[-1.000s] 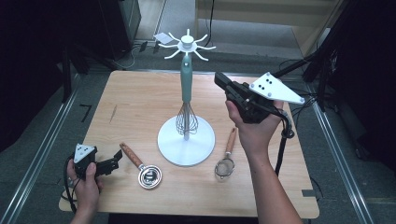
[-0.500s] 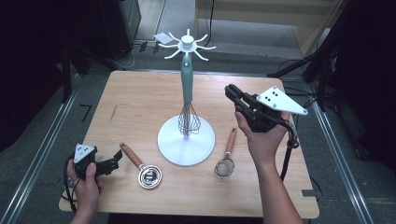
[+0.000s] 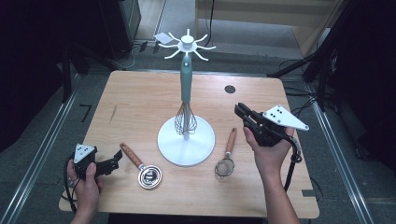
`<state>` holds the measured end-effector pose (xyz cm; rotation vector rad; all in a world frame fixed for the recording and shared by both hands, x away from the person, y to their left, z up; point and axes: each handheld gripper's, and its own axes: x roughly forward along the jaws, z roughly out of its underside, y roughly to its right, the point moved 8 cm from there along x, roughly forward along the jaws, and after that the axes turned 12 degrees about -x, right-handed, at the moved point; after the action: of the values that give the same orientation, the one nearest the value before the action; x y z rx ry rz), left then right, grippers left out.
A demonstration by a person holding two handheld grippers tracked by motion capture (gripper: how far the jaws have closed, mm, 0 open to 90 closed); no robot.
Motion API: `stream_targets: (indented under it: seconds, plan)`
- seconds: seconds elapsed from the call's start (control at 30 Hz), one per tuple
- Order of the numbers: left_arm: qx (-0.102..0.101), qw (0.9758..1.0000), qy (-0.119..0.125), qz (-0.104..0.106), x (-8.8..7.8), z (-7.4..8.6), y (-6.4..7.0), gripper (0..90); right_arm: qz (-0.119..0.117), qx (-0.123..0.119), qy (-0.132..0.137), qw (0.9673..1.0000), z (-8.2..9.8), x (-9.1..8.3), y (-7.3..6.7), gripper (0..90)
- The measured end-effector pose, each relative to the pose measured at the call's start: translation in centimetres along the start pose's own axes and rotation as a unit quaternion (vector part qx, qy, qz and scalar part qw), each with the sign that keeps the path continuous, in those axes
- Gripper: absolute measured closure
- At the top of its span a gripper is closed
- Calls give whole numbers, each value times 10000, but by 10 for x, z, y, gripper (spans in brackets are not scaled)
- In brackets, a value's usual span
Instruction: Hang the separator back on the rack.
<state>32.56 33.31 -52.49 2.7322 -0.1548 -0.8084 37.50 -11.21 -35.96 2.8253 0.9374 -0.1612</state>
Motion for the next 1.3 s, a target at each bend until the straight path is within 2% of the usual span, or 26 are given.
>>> stream_targets:
  seconds: [0.33, 0.77, 1.0, 1.2, 1.3]
  plan:
    - [-2, 10000, 7, 0, 0, 0, 0, 0, 62, 169, -304, 9994, 38, -7, 2, 833]
    - [5, 10000, 6, -7, 0, 0, 0, 0, -105, 485, -679, 9965, 91, -24, -7, 891]
    - [19, 10000, -5, -15, 0, 0, 0, 0, -238, 592, -895, 9939, 114, -31, -21, 900]
    - [1, 10000, -10, 6, 0, 0, 0, 0, -437, 721, -1104, 9903, 131, -36, -40, 900]
    - [-7, 10000, -16, 16, 0, 0, 0, 0, -506, 653, -1287, 9882, 141, -40, -49, 900]
